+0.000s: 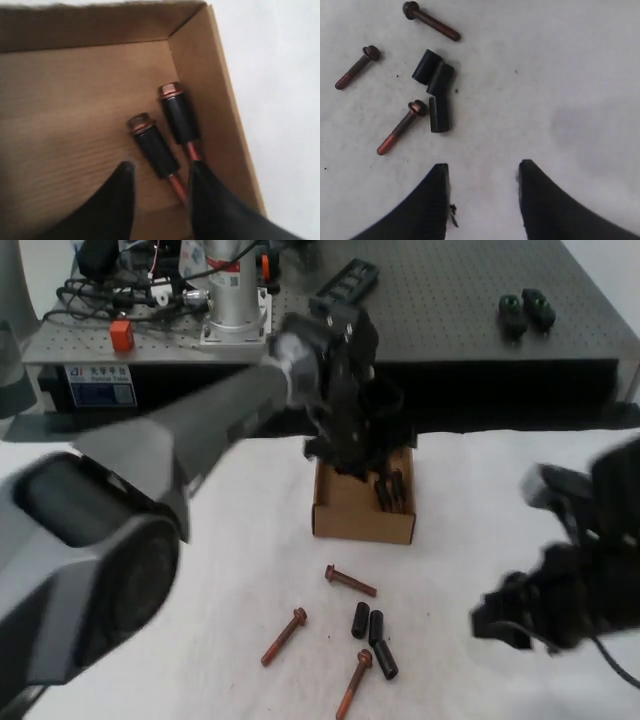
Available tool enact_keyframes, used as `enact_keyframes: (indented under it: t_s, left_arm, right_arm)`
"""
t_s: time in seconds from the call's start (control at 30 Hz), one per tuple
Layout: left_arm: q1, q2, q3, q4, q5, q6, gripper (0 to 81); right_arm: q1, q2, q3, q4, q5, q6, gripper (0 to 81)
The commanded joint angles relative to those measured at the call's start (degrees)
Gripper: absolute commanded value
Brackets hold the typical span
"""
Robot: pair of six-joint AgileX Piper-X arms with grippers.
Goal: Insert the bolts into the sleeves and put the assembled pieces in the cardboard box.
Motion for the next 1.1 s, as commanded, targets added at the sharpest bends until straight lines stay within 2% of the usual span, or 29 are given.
enact_keyframes:
  t_s: [0.0, 0.2, 0.4, 0.53, 0.67, 0.93, 1.07]
  left_arm:
    - [0.12, -0.81, -1.49, 1.07, -1.51, 1.26, 22.8]
    - [1.87, -14.23, 14.04, 2.16, -12.77, 6.89, 22.1]
    - [4.15, -30.35, 37.78, -7.68, -12.25, 6.9, 22.1]
    - [4.41, -38.75, 47.73, -9.81, -10.87, 8.25, 22.1]
    - [4.41, -43.74, 52.62, -9.79, -10.9, 8.54, 22.1]
    - [4.41, -45.57, 53.9, -9.34, -10.65, 11.15, 22.1]
    - [4.41, -45.57, 53.9, -9.32, -4.84, 11.16, 22.1]
  right_arm:
    - [-1.52, -3.84, 3.04, -1.34, -0.33, 1.45, 32.9]
    - [5.12, 15.62, -14.53, 5.32, 3.13, -9.19, 32.9]
    - [8.96, 29.97, -29.93, 10.68, 7.79, -15.59, 32.9]
    - [10.52, 36.77, -37.27, 13.27, 8.95, -18.48, 32.9]
    - [11.65, 40.85, -41.09, 14.29, 12.87, -20.99, 32.8]
    - [11.78, 43.83, -42.39, 16.6, 15.57, -24.5, 15.2]
    - [11.78, 43.83, -42.39, 17.99, 17.17, -24.48, 2.0]
